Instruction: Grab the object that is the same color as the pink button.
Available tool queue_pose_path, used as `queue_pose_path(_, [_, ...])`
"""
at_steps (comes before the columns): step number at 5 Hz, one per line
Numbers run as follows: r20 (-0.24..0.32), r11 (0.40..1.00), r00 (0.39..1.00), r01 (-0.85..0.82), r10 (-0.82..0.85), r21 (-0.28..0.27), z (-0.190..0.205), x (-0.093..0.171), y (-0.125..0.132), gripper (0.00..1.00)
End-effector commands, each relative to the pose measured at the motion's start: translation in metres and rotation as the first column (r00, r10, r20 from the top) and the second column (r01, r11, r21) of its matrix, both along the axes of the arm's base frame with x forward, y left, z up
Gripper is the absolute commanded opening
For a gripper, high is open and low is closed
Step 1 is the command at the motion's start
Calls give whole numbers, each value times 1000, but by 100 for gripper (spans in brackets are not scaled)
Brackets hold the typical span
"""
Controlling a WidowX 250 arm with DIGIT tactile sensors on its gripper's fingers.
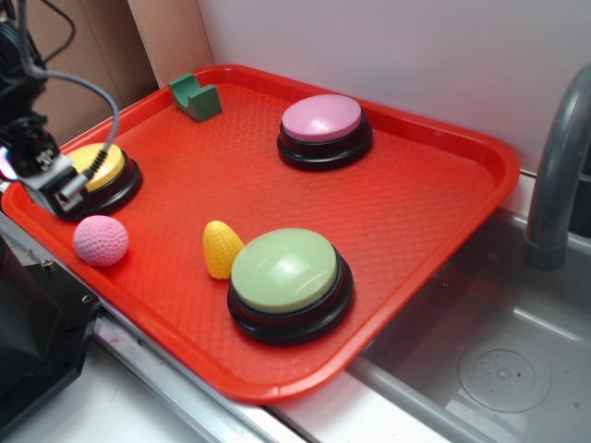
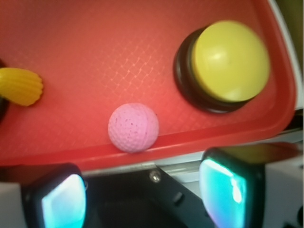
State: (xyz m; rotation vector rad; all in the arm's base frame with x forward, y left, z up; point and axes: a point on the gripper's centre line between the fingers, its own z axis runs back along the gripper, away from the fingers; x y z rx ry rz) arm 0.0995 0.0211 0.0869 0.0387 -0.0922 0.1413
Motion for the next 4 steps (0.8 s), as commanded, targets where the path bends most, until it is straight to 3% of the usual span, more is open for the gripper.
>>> queue_pose_path(1, [-39, 998, 997, 60, -59, 15, -29, 21, -1, 100])
queue_pose_path(2, [-87, 997, 993, 83, -83, -7, -49, 23, -6, 100])
queue_pose_path(3, [-126, 997, 989, 78, -73, 30, -60, 20, -1, 100])
queue_pose_path(4, [-158, 997, 986, 55, -47, 46, -66, 19, 4, 0])
